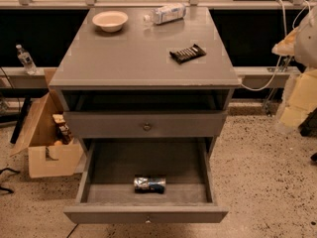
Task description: Pick redbull can from middle drawer and place on counter
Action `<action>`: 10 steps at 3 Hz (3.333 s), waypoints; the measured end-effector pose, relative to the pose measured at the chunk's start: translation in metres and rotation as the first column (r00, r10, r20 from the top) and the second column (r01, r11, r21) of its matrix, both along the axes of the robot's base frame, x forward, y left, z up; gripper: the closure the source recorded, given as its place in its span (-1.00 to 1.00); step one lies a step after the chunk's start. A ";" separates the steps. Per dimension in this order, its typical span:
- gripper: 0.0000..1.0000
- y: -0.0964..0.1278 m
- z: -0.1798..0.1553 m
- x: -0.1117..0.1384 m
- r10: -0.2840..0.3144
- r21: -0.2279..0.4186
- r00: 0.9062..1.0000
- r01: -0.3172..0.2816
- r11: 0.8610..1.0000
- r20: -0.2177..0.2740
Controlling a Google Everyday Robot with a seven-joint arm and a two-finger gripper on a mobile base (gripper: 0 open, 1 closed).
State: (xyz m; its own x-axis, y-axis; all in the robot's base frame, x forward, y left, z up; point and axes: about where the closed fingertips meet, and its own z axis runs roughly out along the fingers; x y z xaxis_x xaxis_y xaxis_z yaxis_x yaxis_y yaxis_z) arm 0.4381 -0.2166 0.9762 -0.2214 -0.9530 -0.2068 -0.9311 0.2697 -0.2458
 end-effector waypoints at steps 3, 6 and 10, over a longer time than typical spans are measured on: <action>-1.00 0.022 -0.046 -0.007 0.028 0.076 0.997 -0.023 0.997 -0.072; -1.00 0.058 -0.102 0.000 0.070 0.167 0.992 -0.052 0.985 -0.104; -1.00 0.130 -0.250 0.015 0.020 0.199 0.988 0.011 0.980 -0.151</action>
Offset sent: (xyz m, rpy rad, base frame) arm -0.0078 0.0263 -0.0573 0.0674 0.0975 0.0361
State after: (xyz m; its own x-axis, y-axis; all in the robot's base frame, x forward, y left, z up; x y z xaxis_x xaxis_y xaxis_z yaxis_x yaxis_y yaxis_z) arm 0.4535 -0.0866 0.7265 -0.2604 -0.8974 -0.3561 -0.9547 0.2943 -0.0436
